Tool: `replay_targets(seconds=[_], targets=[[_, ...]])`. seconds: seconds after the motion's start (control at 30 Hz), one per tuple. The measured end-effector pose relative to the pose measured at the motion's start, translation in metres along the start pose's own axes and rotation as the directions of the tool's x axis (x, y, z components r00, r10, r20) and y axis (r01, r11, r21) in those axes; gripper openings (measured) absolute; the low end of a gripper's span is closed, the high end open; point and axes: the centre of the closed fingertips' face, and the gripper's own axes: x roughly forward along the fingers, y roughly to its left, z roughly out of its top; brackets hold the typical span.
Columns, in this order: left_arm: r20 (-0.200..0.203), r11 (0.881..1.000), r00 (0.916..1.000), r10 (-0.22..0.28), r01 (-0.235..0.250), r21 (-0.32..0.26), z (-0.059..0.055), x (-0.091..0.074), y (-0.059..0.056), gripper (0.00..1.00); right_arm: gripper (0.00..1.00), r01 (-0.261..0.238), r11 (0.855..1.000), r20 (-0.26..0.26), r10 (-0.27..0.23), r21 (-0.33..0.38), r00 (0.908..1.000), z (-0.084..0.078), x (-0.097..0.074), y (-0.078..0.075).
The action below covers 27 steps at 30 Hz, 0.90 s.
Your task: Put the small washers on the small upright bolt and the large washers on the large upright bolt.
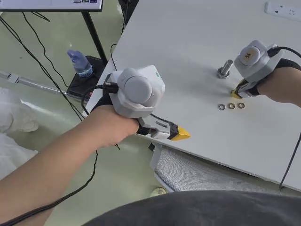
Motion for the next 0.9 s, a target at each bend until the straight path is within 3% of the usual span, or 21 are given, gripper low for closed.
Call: replay_targets(seconds=[0.27,0.63,0.9], targets=[[-0.01,1.0,0.9999,-0.007,0.007,-0.004,-0.004,0.0,0.0,0.89,0.13,0.004,1.0,-0.033,-0.004,-0.024,0.9994,0.001,-0.001,0.004],[-0.023,1.0,0.9997,-0.011,0.011,0.004,-0.006,-0.001,0.0,0.87,0.12,0.003,1.0,-0.004,-0.003,0.0,1.0,0.001,0.0,-0.003],[0.006,1.0,0.9998,0.016,-0.016,0.007,0.001,0.0,0.007,0.9,0.12,-0.009,1.0,-0.001,0.009,0.014,1.0,-0.001,-0.008,0.002]])
